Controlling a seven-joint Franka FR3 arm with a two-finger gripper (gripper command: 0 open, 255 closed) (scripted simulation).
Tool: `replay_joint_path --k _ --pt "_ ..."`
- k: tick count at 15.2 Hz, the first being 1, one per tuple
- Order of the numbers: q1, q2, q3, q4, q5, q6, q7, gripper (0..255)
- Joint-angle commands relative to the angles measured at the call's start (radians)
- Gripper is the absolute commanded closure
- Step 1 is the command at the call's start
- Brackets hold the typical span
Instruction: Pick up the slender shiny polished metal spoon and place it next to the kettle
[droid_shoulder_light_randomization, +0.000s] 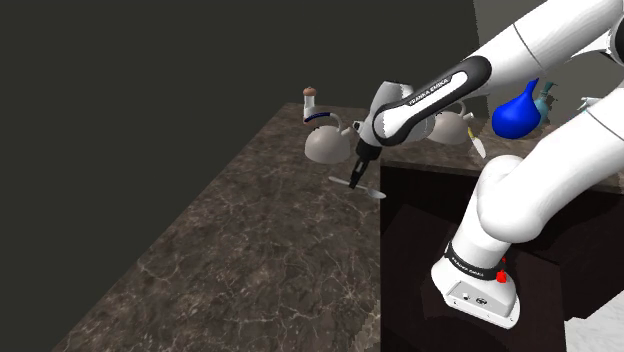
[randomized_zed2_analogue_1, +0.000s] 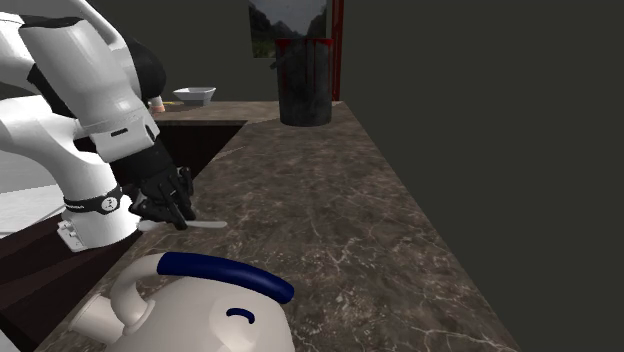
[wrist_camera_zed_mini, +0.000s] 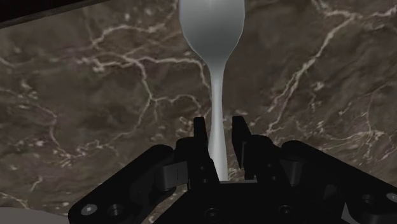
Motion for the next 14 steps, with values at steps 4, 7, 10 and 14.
replay_joint_path --k 4,7,10,14 --pt "0.008 0.02 -0.006 -0.005 0.009 0.025 -0.009 255" --pt "0.008 0.02 -0.006 -0.005 0.009 0.025 -0.009 255" --pt "0.008 0.02 -0.006 -0.005 0.009 0.025 -0.009 0" --pt "0.008 0.02 -0.006 -0.005 0.009 0.025 -0.009 0"
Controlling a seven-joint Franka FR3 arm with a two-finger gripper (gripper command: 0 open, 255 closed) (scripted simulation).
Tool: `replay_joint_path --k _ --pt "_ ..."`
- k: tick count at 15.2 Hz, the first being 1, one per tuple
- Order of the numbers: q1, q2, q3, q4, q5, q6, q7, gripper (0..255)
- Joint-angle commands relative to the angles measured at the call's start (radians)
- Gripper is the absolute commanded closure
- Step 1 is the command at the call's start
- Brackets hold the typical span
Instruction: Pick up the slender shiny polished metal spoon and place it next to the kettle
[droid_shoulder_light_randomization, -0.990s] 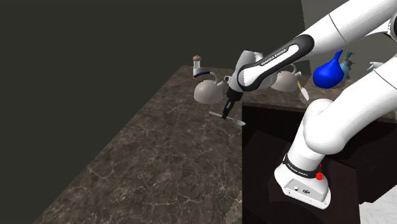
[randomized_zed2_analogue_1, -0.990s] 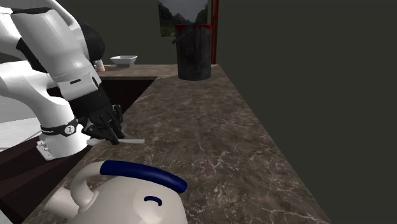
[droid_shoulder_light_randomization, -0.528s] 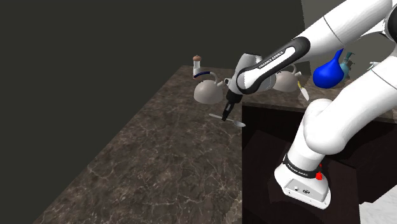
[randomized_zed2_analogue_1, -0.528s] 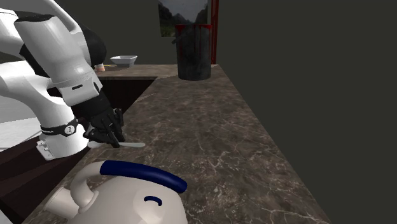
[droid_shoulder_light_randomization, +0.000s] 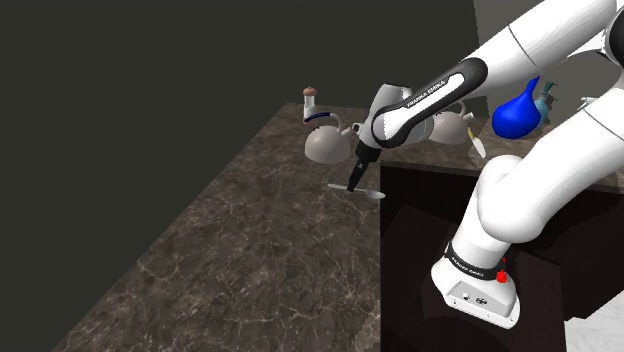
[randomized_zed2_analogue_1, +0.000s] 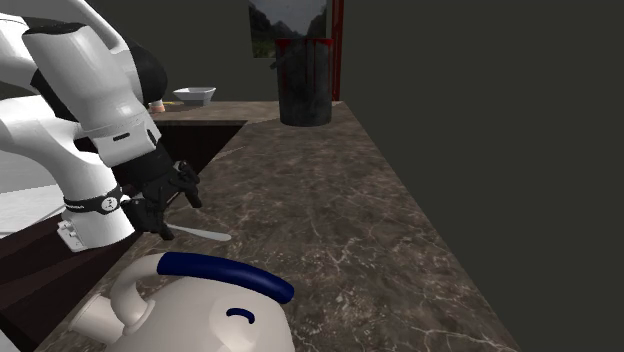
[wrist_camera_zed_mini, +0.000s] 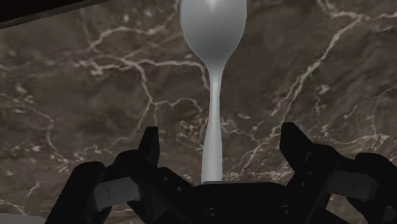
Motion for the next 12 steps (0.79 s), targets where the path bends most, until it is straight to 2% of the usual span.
replay_joint_path --k 1,4,12 --pt "-0.019 -0.042 0.009 0.006 -0.02 -0.048 0.013 0" --pt "-0.06 -0.146 0.026 0.035 -0.059 -0.182 0.039 0" --pt "-0.06 -0.146 0.026 0.035 -0.059 -0.182 0.038 0"
